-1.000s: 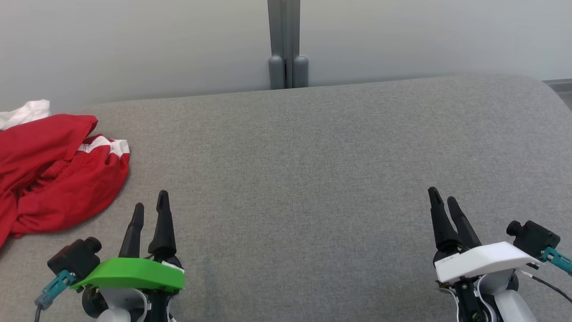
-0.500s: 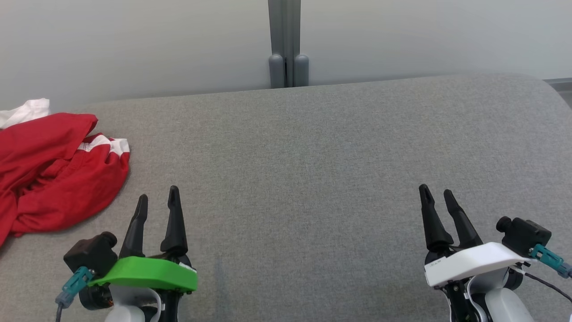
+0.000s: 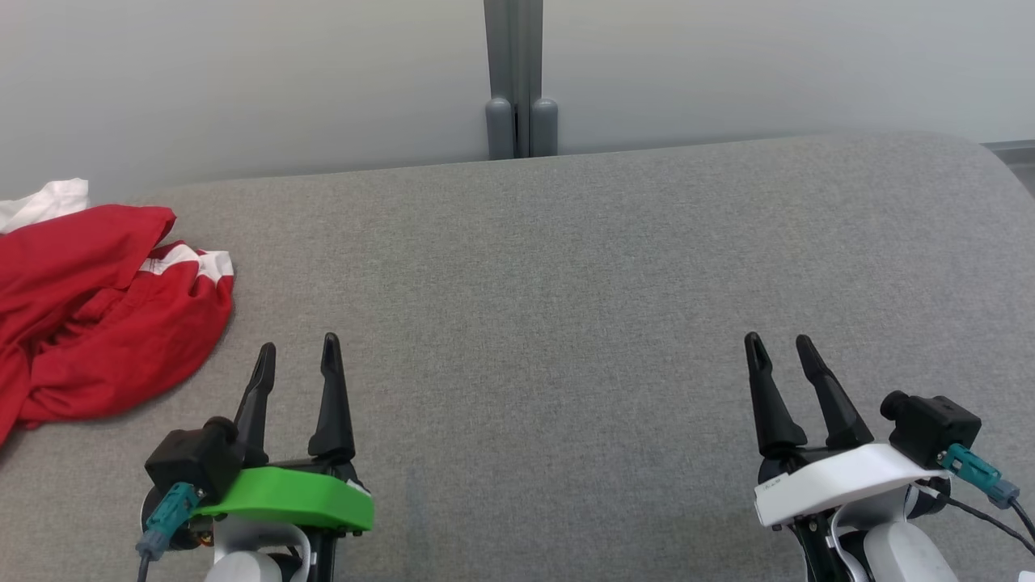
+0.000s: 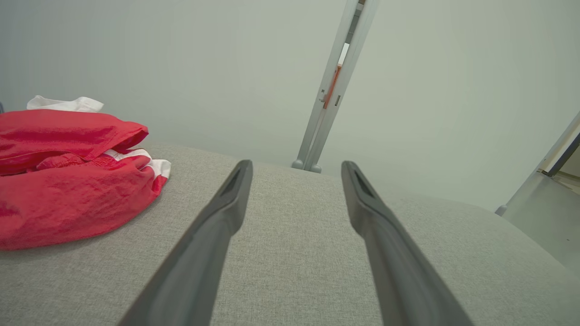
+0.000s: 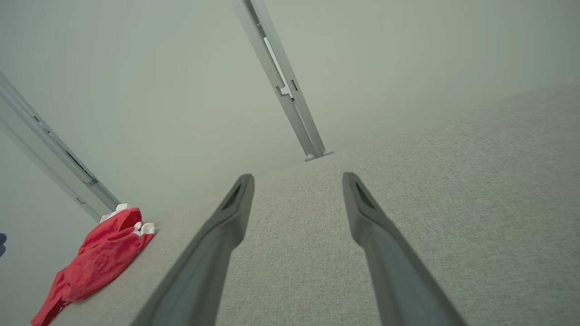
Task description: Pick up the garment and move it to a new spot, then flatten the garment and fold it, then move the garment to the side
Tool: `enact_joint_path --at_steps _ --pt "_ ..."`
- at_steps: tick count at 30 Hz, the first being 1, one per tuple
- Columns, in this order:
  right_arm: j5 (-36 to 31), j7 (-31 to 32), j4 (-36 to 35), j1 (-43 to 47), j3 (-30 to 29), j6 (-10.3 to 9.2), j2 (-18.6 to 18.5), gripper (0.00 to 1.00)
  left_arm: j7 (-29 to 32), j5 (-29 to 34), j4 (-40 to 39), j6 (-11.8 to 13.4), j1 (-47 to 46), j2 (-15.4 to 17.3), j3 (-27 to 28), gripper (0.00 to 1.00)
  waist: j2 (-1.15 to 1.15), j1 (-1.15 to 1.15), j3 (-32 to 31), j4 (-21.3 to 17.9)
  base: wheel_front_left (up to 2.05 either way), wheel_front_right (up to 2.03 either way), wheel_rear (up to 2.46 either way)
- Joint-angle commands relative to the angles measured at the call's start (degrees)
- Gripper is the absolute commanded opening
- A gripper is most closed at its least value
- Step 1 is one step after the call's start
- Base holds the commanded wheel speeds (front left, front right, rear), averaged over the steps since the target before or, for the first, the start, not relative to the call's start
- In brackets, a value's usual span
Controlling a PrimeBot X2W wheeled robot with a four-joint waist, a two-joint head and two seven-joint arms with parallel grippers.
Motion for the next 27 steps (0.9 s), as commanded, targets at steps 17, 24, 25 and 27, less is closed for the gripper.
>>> enact_joint_path --at_steps 17,24,25,27 --pt "-8.3 -2.4 -1.2 1.0 -0.5 0.16 0.0 1.0 -2.5 7.9 0.6 0.2 0.8 0.3 0.6 1.0 0.0 0.0 -0.6 0.2 0.0 0.0 0.0" --pt "-11.0 -3.1 -1.7 1.3 -0.4 0.16 0.1 1.0 -3.4 10.4 1.2 0.3 1.2 0.3 1.1 1.0 0.0 0.0 -0.7 0.3 0.0 0.0 0.0" --pt "-11.4 -3.2 -1.6 1.3 -0.3 0.16 0.1 1.0 -3.4 10.7 1.3 0.3 1.2 0.3 1.1 1.0 0.0 0.0 -0.7 0.3 0.0 0.0 0.0" --pt "-12.3 -3.3 -1.6 1.3 -0.2 0.16 0.1 1.0 -3.7 10.9 1.6 0.3 1.2 0.3 1.3 1.0 0.0 0.0 -0.7 0.4 0.0 0.0 0.0"
